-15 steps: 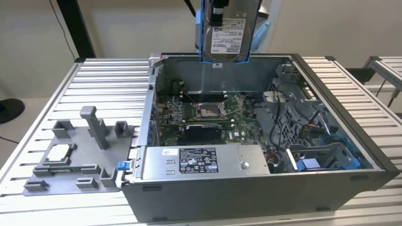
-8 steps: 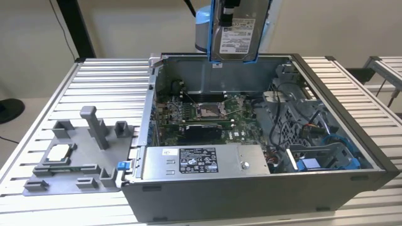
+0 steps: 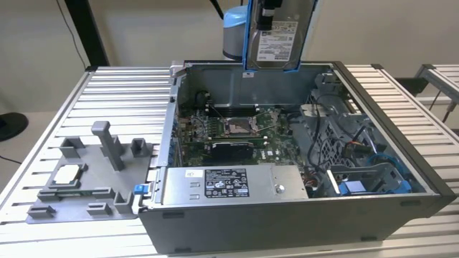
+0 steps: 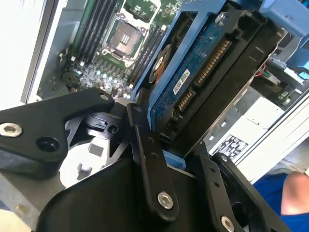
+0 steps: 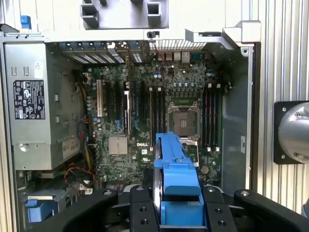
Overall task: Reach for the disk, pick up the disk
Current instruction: 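Pick up the disk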
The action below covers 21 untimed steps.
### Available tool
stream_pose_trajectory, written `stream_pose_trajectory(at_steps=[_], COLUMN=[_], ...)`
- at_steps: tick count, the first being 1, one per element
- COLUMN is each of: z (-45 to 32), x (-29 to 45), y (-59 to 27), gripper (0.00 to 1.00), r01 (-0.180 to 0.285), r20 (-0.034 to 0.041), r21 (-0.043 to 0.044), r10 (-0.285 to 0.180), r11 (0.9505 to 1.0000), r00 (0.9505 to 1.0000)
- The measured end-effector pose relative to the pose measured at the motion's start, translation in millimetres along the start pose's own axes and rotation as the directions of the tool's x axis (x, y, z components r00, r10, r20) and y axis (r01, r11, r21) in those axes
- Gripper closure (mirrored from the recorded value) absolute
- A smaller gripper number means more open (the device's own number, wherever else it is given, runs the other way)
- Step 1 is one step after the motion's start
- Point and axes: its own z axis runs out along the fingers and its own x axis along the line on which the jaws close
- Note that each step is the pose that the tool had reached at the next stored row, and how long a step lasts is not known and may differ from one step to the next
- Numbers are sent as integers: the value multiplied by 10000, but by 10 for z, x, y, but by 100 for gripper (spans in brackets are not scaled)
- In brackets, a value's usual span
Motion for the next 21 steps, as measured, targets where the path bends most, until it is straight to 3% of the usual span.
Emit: stream_pose_trajectory(at_steps=[21], z=[0], x=[-12], y=[-262], gripper=[100], r01=[1], r20=[-1], r21=[0], r10=[-1], r11=[10000], r00=[10000])
